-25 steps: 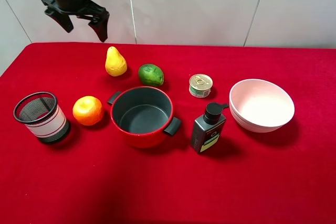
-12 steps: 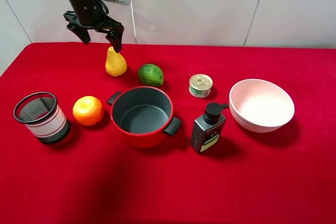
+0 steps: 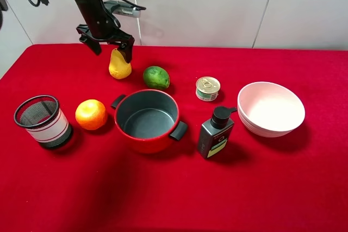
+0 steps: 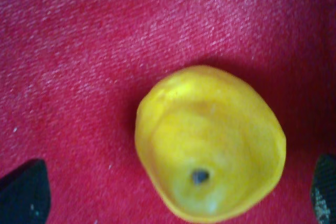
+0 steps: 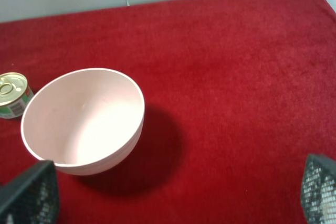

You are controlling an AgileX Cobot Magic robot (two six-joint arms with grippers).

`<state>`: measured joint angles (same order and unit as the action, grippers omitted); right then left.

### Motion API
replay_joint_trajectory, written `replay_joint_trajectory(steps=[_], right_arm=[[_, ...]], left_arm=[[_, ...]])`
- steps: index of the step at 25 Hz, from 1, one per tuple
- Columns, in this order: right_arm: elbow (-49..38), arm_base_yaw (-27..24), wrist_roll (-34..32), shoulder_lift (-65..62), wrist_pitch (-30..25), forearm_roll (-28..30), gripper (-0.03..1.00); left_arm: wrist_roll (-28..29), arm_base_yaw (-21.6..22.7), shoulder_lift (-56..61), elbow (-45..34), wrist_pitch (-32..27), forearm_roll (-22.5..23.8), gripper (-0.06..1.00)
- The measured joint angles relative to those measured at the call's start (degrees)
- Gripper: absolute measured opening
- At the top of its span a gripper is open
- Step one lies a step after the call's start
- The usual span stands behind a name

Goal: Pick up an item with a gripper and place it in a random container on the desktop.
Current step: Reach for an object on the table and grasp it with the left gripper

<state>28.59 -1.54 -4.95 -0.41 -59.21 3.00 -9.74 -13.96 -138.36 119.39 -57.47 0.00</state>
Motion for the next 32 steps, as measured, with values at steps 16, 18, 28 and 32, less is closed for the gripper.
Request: replay_joint_trajectory(steps=[16, 18, 28, 32], right_arm=[[0.00, 0.00, 0.00, 0.00, 0.05, 0.00, 0.69], [0.00, 0.00, 0.00, 0.00, 0.05, 0.00, 0.69], [0.00, 0.00, 0.00, 0.00, 0.05, 0.00, 0.69], [0.00, 0.00, 0.00, 0.00, 0.05, 0.00, 0.69]], left_arm=[[0.00, 0.00, -4.97, 0.85, 0.98, -1.74, 0.99], [0.00, 0.00, -5.03, 0.85, 1.15, -1.90, 0.99], [0.00, 0.00, -5.03, 0.85, 1.99, -2.92, 0.79], [0.00, 0.00, -5.03, 0.85, 1.99, -3.12, 0.71]])
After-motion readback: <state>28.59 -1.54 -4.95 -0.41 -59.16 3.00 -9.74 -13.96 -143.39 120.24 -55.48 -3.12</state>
